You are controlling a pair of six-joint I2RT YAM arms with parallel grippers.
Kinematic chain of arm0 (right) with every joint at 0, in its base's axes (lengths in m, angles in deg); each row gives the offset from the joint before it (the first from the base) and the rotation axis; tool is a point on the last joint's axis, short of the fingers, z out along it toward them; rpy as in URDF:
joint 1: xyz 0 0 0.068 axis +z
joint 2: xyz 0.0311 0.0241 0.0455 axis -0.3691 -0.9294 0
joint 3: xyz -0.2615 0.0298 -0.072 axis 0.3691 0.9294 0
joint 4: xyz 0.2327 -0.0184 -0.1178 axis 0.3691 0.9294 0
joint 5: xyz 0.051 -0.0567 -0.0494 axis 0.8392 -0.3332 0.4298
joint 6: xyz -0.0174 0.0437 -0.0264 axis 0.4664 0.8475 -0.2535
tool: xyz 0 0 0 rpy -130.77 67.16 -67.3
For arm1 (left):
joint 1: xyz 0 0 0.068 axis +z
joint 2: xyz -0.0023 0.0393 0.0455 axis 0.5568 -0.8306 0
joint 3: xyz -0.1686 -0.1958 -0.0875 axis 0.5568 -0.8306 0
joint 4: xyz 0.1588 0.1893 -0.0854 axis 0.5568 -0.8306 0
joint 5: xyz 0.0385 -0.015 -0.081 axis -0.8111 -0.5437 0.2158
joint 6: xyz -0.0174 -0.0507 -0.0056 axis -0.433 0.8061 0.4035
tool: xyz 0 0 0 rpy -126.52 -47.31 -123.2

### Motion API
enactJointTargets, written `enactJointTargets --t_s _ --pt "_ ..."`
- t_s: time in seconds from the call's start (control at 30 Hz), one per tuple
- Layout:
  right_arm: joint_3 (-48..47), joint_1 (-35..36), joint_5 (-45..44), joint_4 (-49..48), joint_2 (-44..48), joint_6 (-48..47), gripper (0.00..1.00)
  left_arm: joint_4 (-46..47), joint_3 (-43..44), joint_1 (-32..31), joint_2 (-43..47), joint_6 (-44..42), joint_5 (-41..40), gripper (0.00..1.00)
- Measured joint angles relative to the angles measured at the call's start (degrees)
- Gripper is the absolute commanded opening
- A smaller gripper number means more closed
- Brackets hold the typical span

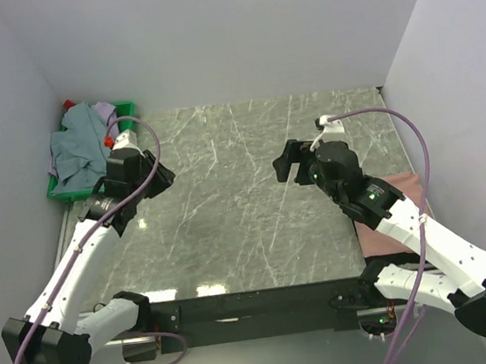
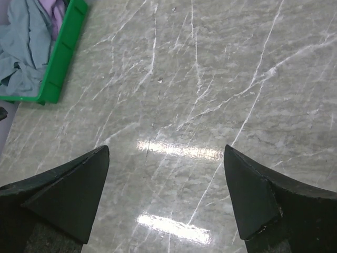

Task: Fold and stack the t-shirts
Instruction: Grab the tshirt from the pile

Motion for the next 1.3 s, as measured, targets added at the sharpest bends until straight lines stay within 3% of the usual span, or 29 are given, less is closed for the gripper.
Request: enactJointTargets --t_s 0.1,0.23,0.4,0.8,1.0,1.1,1.23,1.3 --pt "0.0 0.0 -0.1 1.0 0.0 0.0 0.95 0.0 0.9 0.0 -0.6 0.0 -1.0 0.4" --pt "0.0 0.0 -0.5 2.4 0.0 0.0 0.95 0.0 4.4 1.0 -4.0 0.0 -3.5 0.52" --pt "0.0 0.0 -1.4 3.1 0.1 -0.7 0.95 0.2 12.3 7.4 -13.2 0.2 -5.8 0.67" --pt "0.0 0.0 1.3 4.8 0.3 -1.4 0.95 1.7 31.2 26.5 -42.2 1.4 -11.8 0.65" --pt "0.0 0.0 2.3 4.8 -0.5 -2.0 0.95 0.4 37.2 31.1 -53.4 2.8 -13.9 0.63" --pt "0.0 0.0 3.0 4.7 -1.2 -2.2 0.95 -0.1 38.0 32.4 -56.7 3.8 -13.3 0.55" --pt "0.0 0.0 3.2 4.7 -2.2 -2.4 0.95 -0.5 40.2 33.3 -59.8 4.8 -12.1 0.19" --pt "0.0 0.0 3.2 4.7 -2.5 -2.4 0.95 -0.6 40.5 33.3 -59.8 4.9 -11.7 0.09"
